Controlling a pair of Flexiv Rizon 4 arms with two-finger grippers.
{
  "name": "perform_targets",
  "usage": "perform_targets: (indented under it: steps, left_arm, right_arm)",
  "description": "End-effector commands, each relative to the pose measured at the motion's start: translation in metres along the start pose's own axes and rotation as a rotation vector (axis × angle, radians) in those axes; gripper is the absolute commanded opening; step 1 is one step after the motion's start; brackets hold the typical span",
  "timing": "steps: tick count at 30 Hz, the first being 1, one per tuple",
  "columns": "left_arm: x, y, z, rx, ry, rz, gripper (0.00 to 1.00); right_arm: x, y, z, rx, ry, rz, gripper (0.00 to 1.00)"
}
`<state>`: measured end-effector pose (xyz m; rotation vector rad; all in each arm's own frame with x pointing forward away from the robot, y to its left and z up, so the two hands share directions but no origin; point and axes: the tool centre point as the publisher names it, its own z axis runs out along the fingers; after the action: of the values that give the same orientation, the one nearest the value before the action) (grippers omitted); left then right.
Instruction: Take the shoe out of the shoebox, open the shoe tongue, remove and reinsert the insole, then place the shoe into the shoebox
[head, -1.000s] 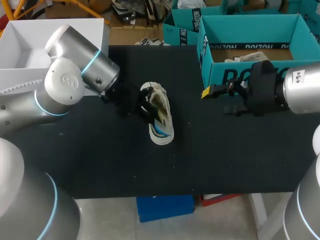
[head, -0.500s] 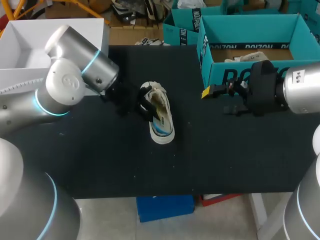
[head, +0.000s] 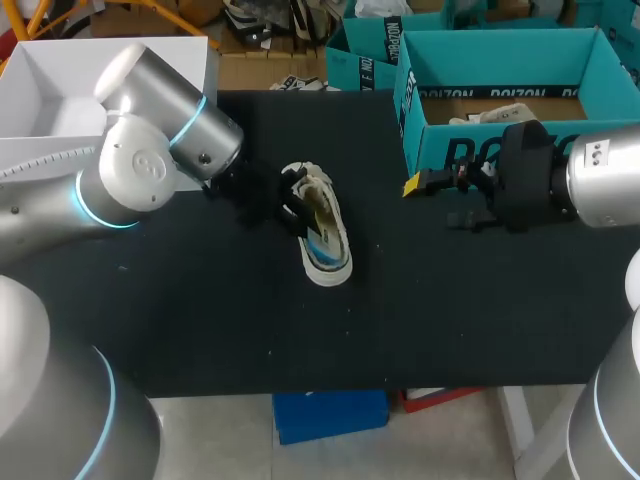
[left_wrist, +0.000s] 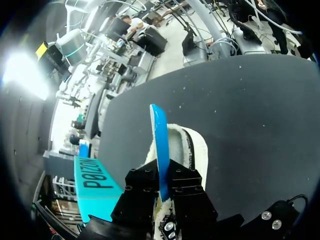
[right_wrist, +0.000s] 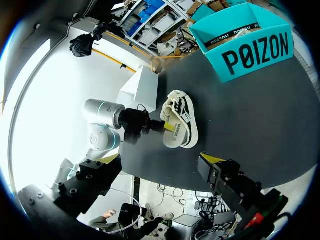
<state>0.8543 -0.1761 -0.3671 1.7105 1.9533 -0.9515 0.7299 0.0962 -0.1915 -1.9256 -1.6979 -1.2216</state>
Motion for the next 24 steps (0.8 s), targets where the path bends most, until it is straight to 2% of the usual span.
perform_targets:
  steps: [1,7,11,22,23,24]
  left_arm:
    - [0.000,0.000,-0.003,-0.025,0.016,-0.005,0.00]
    - [0.005,0.005,-0.002,-0.040,0.044,-0.015,0.00]
    - [0.008,0.018,0.001,-0.060,0.059,-0.039,0.00]
    - [-0.003,0.029,0.002,-0.090,0.065,-0.042,0.00]
    - [-0.003,0.028,0.003,-0.089,0.066,-0.040,0.02]
    - [-0.003,0.026,0.002,-0.088,0.066,-0.039,0.13]
  right_arm:
    - [0.000,0.000,0.000,-0.001,-0.002,0.000,1.00]
    - [0.000,0.000,0.000,-0.001,-0.002,0.000,1.00]
    - [0.000,0.000,0.000,-0.001,-0.002,0.000,1.00]
    - [0.000,0.000,0.000,-0.001,-0.002,0.000,1.00]
    - [0.000,0.000,0.000,-0.001,-0.002,0.000,1.00]
    - [0.000,0.000,0.000,-0.001,-0.002,0.000,1.00]
